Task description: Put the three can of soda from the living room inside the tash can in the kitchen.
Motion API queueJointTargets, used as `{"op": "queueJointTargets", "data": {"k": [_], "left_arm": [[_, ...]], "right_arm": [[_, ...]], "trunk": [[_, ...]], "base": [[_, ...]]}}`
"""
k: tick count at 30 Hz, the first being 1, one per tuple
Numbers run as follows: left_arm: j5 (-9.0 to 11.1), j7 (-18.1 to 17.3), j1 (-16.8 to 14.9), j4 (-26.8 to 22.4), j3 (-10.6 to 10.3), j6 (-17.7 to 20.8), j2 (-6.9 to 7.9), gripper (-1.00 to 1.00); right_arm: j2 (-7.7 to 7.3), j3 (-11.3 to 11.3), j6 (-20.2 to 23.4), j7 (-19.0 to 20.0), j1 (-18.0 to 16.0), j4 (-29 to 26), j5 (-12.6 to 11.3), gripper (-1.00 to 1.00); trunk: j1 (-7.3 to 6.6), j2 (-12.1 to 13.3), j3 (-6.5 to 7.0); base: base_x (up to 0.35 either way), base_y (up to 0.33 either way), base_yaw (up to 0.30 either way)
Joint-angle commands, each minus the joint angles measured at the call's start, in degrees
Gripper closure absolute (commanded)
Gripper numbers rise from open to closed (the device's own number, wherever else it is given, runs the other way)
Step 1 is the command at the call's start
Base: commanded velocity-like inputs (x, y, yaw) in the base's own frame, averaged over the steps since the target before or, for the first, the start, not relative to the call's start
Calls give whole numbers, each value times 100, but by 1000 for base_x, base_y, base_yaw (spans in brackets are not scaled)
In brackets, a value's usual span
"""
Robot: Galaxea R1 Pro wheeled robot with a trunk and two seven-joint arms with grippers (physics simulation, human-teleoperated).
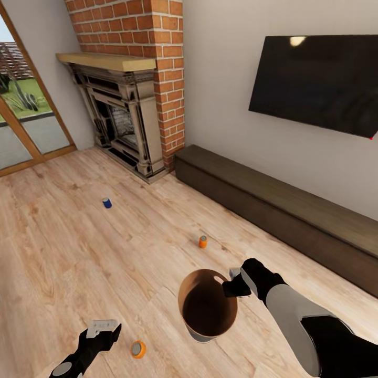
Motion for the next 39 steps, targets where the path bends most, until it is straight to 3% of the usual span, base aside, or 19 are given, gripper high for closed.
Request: {"op": "queueJointTargets", "data": {"k": [1, 15, 27, 34, 39], "left_arm": [[-2, 0, 0, 0, 0, 0, 0, -100], [5, 25, 0, 40, 12, -46, -15, -100], [64, 93, -8, 170, 73, -1033, -133, -100], [46, 143, -9, 354, 58, -1155, -192, -100], [17, 161, -15, 785, 13, -1200, -384, -100]], "right_arm": [[1, -32, 17, 34, -1, 1, -132, 100], [1, -32, 17, 34, -1, 1, -132, 100], [55, -33, 25, 29, -1, 1, -134, 100], [83, -40, 26, 35, -1, 1, -132, 100], [86, -45, 61, 44, -1, -2, -134, 100]], "trunk": [[0, -1, 0], [0, -1, 0], [0, -1, 0], [153, -282, -125], [263, -482, -217]], "base": [[324, 1, 0], [292, 0, 0], [41, 0, 0], [3, 0, 0], [0, 0, 0]]}}
